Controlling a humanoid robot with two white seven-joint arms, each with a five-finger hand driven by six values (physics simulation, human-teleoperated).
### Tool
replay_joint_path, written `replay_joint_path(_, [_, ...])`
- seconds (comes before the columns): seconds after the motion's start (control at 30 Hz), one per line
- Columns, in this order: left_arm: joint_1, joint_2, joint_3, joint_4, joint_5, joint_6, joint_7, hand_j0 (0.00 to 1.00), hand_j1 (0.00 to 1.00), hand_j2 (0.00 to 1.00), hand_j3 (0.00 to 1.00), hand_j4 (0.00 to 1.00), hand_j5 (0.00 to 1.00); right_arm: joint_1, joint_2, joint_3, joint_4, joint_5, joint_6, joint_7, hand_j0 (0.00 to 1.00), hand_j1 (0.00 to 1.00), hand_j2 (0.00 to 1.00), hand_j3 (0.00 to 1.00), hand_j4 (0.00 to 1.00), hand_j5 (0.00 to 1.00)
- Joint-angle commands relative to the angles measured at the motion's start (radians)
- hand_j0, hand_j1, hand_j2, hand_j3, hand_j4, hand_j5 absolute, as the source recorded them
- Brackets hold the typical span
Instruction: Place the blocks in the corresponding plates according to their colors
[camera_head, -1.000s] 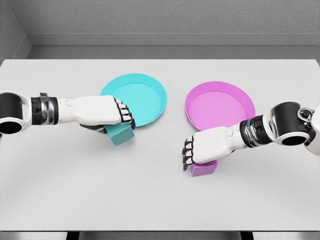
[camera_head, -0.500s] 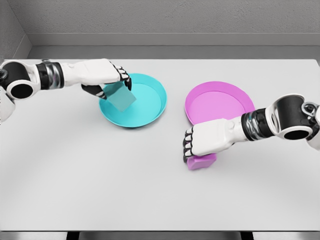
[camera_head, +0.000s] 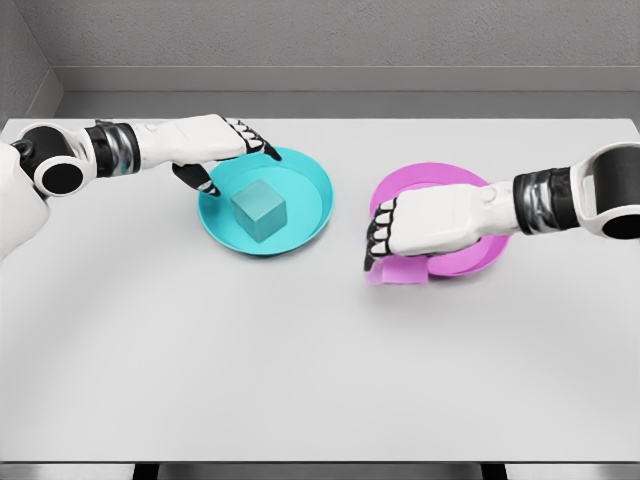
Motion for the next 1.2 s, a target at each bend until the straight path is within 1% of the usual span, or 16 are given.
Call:
replay_joint_path(0.0, [0.000,0.000,0.007,0.001,0.006,0.002,0.001,1.00,1.00,1.00,1.00,1.00,1.00,0.000,0.000,-0.038,0.044,-0.013,0.002,0.000,0.77,0.77,0.77,0.77,0.77,0.77])
replay_joint_path(0.07, [0.000,0.005,0.015,-0.007,0.008,-0.004,0.002,1.00,1.00,1.00,1.00,1.00,1.00,0.005,0.002,-0.064,0.110,-0.013,0.002,0.000,0.77,0.77,0.77,0.77,0.77,0.77])
replay_joint_path(0.1, [0.002,0.011,0.030,-0.012,0.011,-0.012,0.004,1.00,1.00,1.00,1.00,1.00,1.00,0.006,0.005,-0.068,0.127,-0.013,0.002,0.000,0.77,0.77,0.77,0.77,0.77,0.77])
replay_joint_path(0.17, [0.008,0.063,0.033,-0.025,0.097,-0.023,0.002,1.00,1.00,1.00,1.00,1.00,1.00,0.005,0.005,-0.070,0.170,-0.013,0.002,0.000,0.77,0.77,0.77,0.77,0.77,0.77])
replay_joint_path(0.23, [0.009,0.147,0.040,-0.032,0.230,-0.023,0.002,1.00,1.00,1.00,1.00,1.00,1.00,0.006,-0.003,-0.093,0.216,-0.013,0.002,0.000,0.79,0.79,0.79,0.79,0.79,0.79])
replay_joint_path(0.3, [0.009,0.169,0.043,-0.032,0.263,-0.023,0.002,1.00,1.00,1.00,1.00,1.00,1.00,0.006,-0.035,-0.142,0.260,-0.013,0.002,0.000,0.86,0.86,0.86,0.86,0.86,0.86])
replay_joint_path(0.33, [0.009,0.177,0.043,-0.032,0.275,-0.023,0.002,1.00,1.00,1.00,1.00,1.00,1.00,0.009,-0.038,-0.157,0.263,-0.013,0.002,0.000,0.91,0.91,0.91,0.91,0.91,0.91])
replay_joint_path(0.37, [0.009,0.177,0.044,-0.030,0.283,-0.023,0.002,1.00,1.00,1.00,1.00,1.00,1.00,0.021,-0.038,-0.189,0.265,-0.013,0.002,0.000,1.00,1.00,1.00,1.00,1.00,1.00])
replay_joint_path(0.4, [0.009,0.177,0.044,-0.027,0.283,-0.023,0.002,1.00,1.00,1.00,1.00,1.00,1.00,0.043,-0.038,-0.249,0.265,-0.012,0.002,0.000,1.00,1.00,1.00,1.00,1.00,1.00])
replay_joint_path(0.43, [0.009,0.180,0.044,-0.027,0.284,-0.023,0.002,1.00,1.00,1.00,1.00,1.00,1.00,0.054,-0.050,-0.268,0.266,-0.012,0.002,0.000,1.00,1.00,1.00,1.00,1.00,1.00])
replay_joint_path(0.47, [0.011,0.180,0.044,-0.028,0.289,-0.023,0.004,1.00,1.00,1.00,1.00,1.00,1.00,0.063,-0.080,-0.268,0.265,-0.013,0.002,0.000,1.00,1.00,1.00,1.00,1.00,1.00])
replay_joint_path(0.7, [0.011,0.200,0.044,-0.032,0.292,-0.023,0.004,1.00,1.00,1.00,1.00,1.00,1.00,0.083,-0.081,-0.294,0.269,-0.013,0.002,0.000,1.00,1.00,1.00,1.00,1.00,1.00])
replay_joint_path(0.77, [0.011,0.200,0.044,-0.032,0.292,-0.023,0.004,1.00,1.00,1.00,1.00,1.00,1.00,0.084,-0.081,-0.335,0.328,-0.012,0.002,0.000,1.00,1.00,1.00,1.00,1.00,1.00])
replay_joint_path(0.8, [0.011,0.200,0.044,-0.032,0.292,-0.023,0.004,1.00,1.00,1.00,1.00,1.00,1.00,0.084,-0.081,-0.335,0.343,-0.012,0.002,0.000,1.00,1.00,1.00,1.00,1.00,1.00])
replay_joint_path(0.9, [0.011,0.201,0.044,-0.030,0.292,-0.023,0.004,1.00,1.00,1.00,1.00,1.00,1.00,0.100,-0.078,-0.337,0.346,-0.012,0.002,0.000,1.00,1.00,1.00,1.00,1.00,1.00])
replay_joint_path(1.17, [0.018,0.223,0.044,-0.010,0.290,-0.023,0.004,1.00,1.00,1.00,1.00,1.00,1.00,0.100,-0.073,-0.335,0.345,-0.012,0.002,0.000,1.00,1.00,1.00,1.00,1.00,1.00])
